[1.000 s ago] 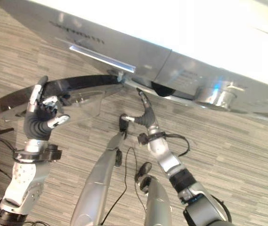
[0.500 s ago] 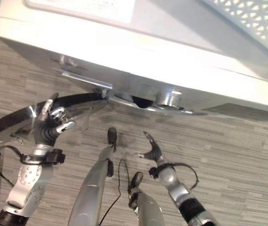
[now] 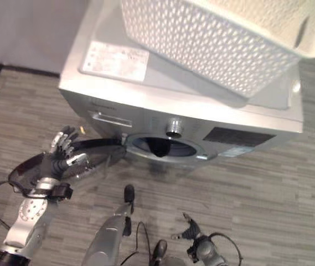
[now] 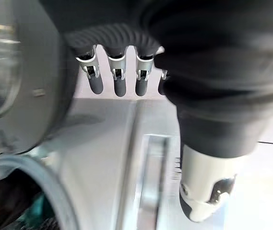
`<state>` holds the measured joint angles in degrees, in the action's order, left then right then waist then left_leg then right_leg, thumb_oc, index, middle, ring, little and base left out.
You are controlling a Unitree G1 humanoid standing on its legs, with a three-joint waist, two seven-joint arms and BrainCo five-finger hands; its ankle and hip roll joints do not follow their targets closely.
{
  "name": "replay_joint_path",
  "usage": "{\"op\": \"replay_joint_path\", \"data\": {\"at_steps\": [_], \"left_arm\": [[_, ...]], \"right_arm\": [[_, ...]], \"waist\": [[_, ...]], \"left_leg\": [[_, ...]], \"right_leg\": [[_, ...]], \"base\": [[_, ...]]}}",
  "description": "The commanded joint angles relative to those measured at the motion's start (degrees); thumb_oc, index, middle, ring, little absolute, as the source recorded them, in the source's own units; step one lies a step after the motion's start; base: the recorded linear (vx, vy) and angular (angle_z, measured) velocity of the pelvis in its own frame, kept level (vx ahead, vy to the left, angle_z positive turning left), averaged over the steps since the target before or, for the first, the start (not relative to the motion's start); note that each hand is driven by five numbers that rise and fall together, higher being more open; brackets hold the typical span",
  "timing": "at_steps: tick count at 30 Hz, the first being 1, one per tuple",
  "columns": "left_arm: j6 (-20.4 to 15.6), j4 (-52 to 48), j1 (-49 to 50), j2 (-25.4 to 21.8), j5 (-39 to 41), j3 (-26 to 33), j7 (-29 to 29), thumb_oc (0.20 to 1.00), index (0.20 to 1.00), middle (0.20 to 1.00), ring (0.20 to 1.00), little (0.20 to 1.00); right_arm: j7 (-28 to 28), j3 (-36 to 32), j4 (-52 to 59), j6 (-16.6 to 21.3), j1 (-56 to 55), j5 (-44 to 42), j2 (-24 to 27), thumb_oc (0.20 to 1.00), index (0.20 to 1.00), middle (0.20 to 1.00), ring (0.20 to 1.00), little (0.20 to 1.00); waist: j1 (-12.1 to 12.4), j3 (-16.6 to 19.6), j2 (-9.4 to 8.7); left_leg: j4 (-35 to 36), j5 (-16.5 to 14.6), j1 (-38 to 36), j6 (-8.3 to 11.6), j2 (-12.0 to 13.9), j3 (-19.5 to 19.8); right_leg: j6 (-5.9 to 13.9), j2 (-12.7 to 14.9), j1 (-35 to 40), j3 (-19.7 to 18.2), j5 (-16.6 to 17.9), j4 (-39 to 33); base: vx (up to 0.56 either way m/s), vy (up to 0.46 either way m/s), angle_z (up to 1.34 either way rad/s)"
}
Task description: Grab the laundry basket,head to the washer,open it,put in the laundry and shut it.
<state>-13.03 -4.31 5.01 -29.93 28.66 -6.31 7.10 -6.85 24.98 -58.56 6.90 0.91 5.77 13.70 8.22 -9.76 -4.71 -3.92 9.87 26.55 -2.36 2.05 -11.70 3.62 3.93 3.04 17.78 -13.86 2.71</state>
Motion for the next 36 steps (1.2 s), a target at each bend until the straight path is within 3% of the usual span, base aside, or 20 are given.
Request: {"op": "replay_joint_path", "data": {"at_steps": [1, 5, 7, 11, 14, 16, 17, 18, 20, 21, 25, 26, 27, 28, 29, 30, 33, 35, 36], "left_arm": [[-1.05, -0.82, 0.32, 0.6, -2.58, 1.05, -1.18, 1.0, 1.0, 1.0, 1.0, 1.0], [0.58, -0.1, 1.98, 2.09, -3.68, -0.2, -2.6, 1.0, 1.0, 1.0, 1.0, 1.0], [0.94, 0.25, 2.37, 2.82, -3.53, -0.51, -3.01, 1.0, 1.0, 1.0, 1.0, 1.0], [1.49, 1.18, 2.68, 4.03, -4.08, -1.49, -3.83, 1.0, 1.0, 1.0, 1.0, 1.0], [1.99, 2.74, 2.56, 5.18, -4.72, -2.54, -3.88, 1.0, 1.0, 1.0, 1.0, 1.0], [2.01, 3.16, 1.97, 5.4, -4.74, -2.68, -3.73, 1.0, 1.0, 1.0, 1.0, 1.0], [1.94, 3.67, 1.54, 5.74, -4.52, -2.94, -3.73, 1.0, 1.0, 1.0, 1.0, 1.0], [2.04, 3.72, 1.66, 6.26, -4.62, -3.23, -3.86, 1.0, 1.0, 1.0, 1.0, 1.0], [2.1, 4.28, 1.3, 6.92, -4.57, -3.8, -4.2, 1.0, 1.0, 1.0, 1.0, 1.0], [2.18, 4.49, 1.21, 6.98, -4.63, -3.99, -4.27, 1.0, 1.0, 1.0, 1.0, 1.0], [2.15, 4.48, 1.17, 6.95, -4.64, -4.02, -4.27, 1.0, 1.0, 1.0, 1.0, 1.0], [2.53, 4.85, 1.59, 7.69, -4.2, -4.11, -4.48, 1.0, 1.0, 1.0, 1.0, 1.0], [2.62, 4.97, 1.73, 7.89, -4.16, -4.21, -4.7, 1.0, 1.0, 1.0, 1.0, 1.0], [2.69, 5.0, 1.76, 7.93, -4.16, -4.27, -4.91, 1.0, 1.0, 1.0, 1.0, 1.0], [2.69, 5.0, 1.73, 7.93, -4.16, -4.27, -4.91, 1.0, 1.0, 1.0, 1.0, 1.0], [2.96, 4.92, 1.71, 8.31, -3.77, -4.79, -5.42, 1.0, 1.0, 1.0, 1.0, 1.0], [3.33, 5.45, 0.24, 8.4, -3.33, -6.11, -6.08, 1.0, 1.0, 1.0, 1.0, 1.0], [3.31, 5.51, 0.16, 8.39, -3.32, -6.16, -6.08, 1.0, 1.0, 1.0, 1.0, 1.0], [3.52, 5.41, -0.36, 8.35, -3.53, -6.59, -6.64, 1.0, 1.0, 1.0, 1.0, 1.0]], "right_arm": [[-0.08, -0.21, 1.93, -0.19, -1.75, 1.02, 1.53, 1.0, 1.0, 1.0, 1.0, 1.0], [0.38, 0.24, -1.19, -0.95, -2.2, 1.89, 0.12, 1.0, 1.0, 1.0, 1.0, 1.0], [0.0, 0.48, -2.08, -1.17, -1.33, 2.26, -0.09, 1.0, 1.0, 1.0, 1.0, 1.0], [-0.23, 1.33, -2.8, -1.09, 0.37, 3.0, 0.22, 1.0, 1.0, 1.0, 1.0, 1.0], [-0.68, 0.9, -0.35, -0.96, 1.17, 2.89, 1.72, 1.0, 1.0, 1.0, 1.0, 1.0], [-0.55, 0.97, 1.21, -1.06, 1.45, 2.92, 2.37, 1.0, 1.0, 1.0, 1.0, 1.0], [-0.34, 1.21, 2.43, -1.17, 1.52, 3.15, 2.97, 1.0, 1.0, 1.0, 1.0, 1.0], [0.04, 1.66, 3.24, -1.35, 1.07, 3.72, 3.68, 1.0, 1.0, 1.0, 1.0, 1.0], [0.15, 1.27, 2.36, -1.63, 0.71, 3.73, 3.99, 1.0, 1.0, 1.0, 1.0, 1.0], [0.08, 0.88, 1.48, -1.84, 0.44, 3.54, 3.95, 1.0, 1.0, 1.0, 1.0, 1.0], [0.04, 0.85, 1.44, -1.79, 0.47, 3.54, 3.9, 1.0, 1.0, 1.0, 1.0, 1.0], [0.11, -0.62, -2.82, -2.45, 0.39, 2.83, 2.95, 1.0, 1.0, 1.0, 1.0, 1.0], [0.13, -1.09, -4.4, -2.56, 0.5, 2.53, 2.52, 1.0, 1.0, 1.0, 1.0, 1.0], [0.25, -1.39, -5.23, -2.66, 0.49, 2.41, 2.23, 1.0, 1.0, 1.0, 1.0, 1.0], [0.24, -1.41, -5.24, -2.65, 0.52, 2.41, 2.23, 1.0, 1.0, 1.0, 1.0, 1.0], [0.22, -2.27, -7.14, -3.08, 0.63, 1.98, 1.49, 1.0, 1.0, 1.0, 1.0, 1.0], [-0.05, -3.64, -9.1, -3.89, 0.89, 0.87, 0.4, 1.0, 1.0, 1.0, 1.0, 1.0], [-0.05, -3.69, -9.14, -3.88, 0.93, 0.87, 0.37, 1.0, 1.0, 1.0, 1.0, 1.0], [0.07, -4.53, -10.05, -4.26, 1.19, 0.12, -0.19, 1.0, 1.0, 1.0, 1.0, 1.0]], "waist": [[0.9, 1.62, 1.78], [1.5, 2.45, 2.46], [2.26, 2.38, 3.49], [2.9, 2.27, 4.32], [3.03, 1.74, 5.12], [2.86, 1.2, 4.97], [2.46, 0.88, 4.44], [1.65, 0.81, 3.28], [0.63, 1.2, 1.69], [0.17, 1.48, 1.33], [0.17, 1.26, 1.56], [-1.43, 4.14, 1.51], [-1.78, 4.38, 1.78], [-2.3, 4.96, 2.21], [-2.35, 4.98, 2.07], [-3.58, 6.24, 3.4], [-4.29, 7.53, 4.34], [-4.23, 7.46, 4.25], [-4.22, 7.7, 4.3]], "left_leg": [[5.4, 3.07, -4.35, 5.31, 3.26, 3.97], [5.98, 4.7, -7.44, 5.91, 4.47, 5.24], [6.09, 7.22, -7.32, 5.99, 5.75, 5.18], [7.35, 9.96, -7.66, 7.84, 6.97, 5.72], [6.09, 13.69, -6.89, 10.69, 8.39, 4.85], [3.29, 13.7, -6.32, 11.02, 8.59, 4.9], [-0.17, 11.93, -6.35, 10.35, 8.74, 4.85], [-4.72, 7.23, -7.33, 8.37, 8.38, 5.8], [-11.98, 0.62, -8.86, 7.75, 8.67, 8.38], [-14.67, -1.27, -9.81, 7.46, 9.3, 8.93], [-14.97, -0.36, -9.17, 6.71, 9.45, 8.37], [-17.74, -6.94, -19.13, 6.74, 9.14, 13.31], [-18.19, -8.12, -20.85, 6.99, 8.68, 14.02], [-17.1, -10.08, -22.7, 7.09, 8.62, 13.93], [-16.85, -9.76, -22.64, 7.0, 8.41, 13.91], [-11.16, -13.31, -27.37, 7.07, 8.36, 11.53], [-5.15, -15.93, -29.7, 6.81, 6.67, 9.83], [-4.77, -15.75, -29.95, 6.72, 6.53, 9.76], [-2.59, -17.87, -31.08, 5.88, 5.05, 8.96]], "right_leg": [[-2.08, -1.83, -3.45, -0.7, -1.09, 3.93], [-3.37, -3.51, -0.37, -1.19, -2.19, 4.22], [-3.79, -4.89, 0.43, -0.8, -1.29, 3.39], [-4.12, -6.39, 2.02, -0.88, -0.54, 0.72], [-4.3, -6.98, 3.5, 0.21, 1.02, -2.58], [-4.54, -6.69, 3.35, 0.47, 1.65, -2.91], [-4.62, -5.94, 2.89, 0.74, 2.51, -3.15], [-4.45, -4.32, 2.23, 1.16, 4.08, -3.47], [-4.21, -2.32, 2.15, 0.64, 5.0, -3.96], [-4.02, -1.71, 1.9, 1.0, 5.63, -4.18], [-4.08, -1.65, 1.45, 1.9, 6.51, -4.09], [-2.32, 0.21, -0.09, 0.87, 8.93, -3.51], [-1.96, 0.66, -0.03, 0.78, 9.3, -3.36], [-1.65, 0.93, -0.12, 0.78, 9.36, -3.13], [-1.61, 1.13, -0.24, 0.83, 9.53, -3.17], [-0.92, 1.81, -0.97, 1.07, 9.85, -2.07], [0.42, 4.05, -1.72, 1.71, 11.46, -1.36], [0.52, 4.19, -1.68, 1.68, 11.47, -1.33], [1.54, 5.89, -2.05, 1.74, 12.71, -1.02]], "base": [[-0.05, -0.034, -0.02], [-0.11, -0.053, 0.05], [-0.21, -0.044, 0.07], [-0.15, -0.066, 0.03], [-0.21, -0.047, 0.05], [-0.19, -0.021, 0.18], [-0.23, -0.011, 0.14], [-0.24, -0.04, 0.09], [-0.13, -0.004, -0.05], [-0.15, 0.062, -0.28], [-0.05, 0.079, 0.03], [-0.02, 0.323, 0.45], [-0.01, 0.388, 0.32], [-0.01, 0.151, -0.03], [0.02, 0.245, -0.18], [0.01, 0.18, -0.2], [-0.03, 0.317, 0.28], [-0.02, 0.138, 0.49], [-0.03, 0.161, 0.57]]}}
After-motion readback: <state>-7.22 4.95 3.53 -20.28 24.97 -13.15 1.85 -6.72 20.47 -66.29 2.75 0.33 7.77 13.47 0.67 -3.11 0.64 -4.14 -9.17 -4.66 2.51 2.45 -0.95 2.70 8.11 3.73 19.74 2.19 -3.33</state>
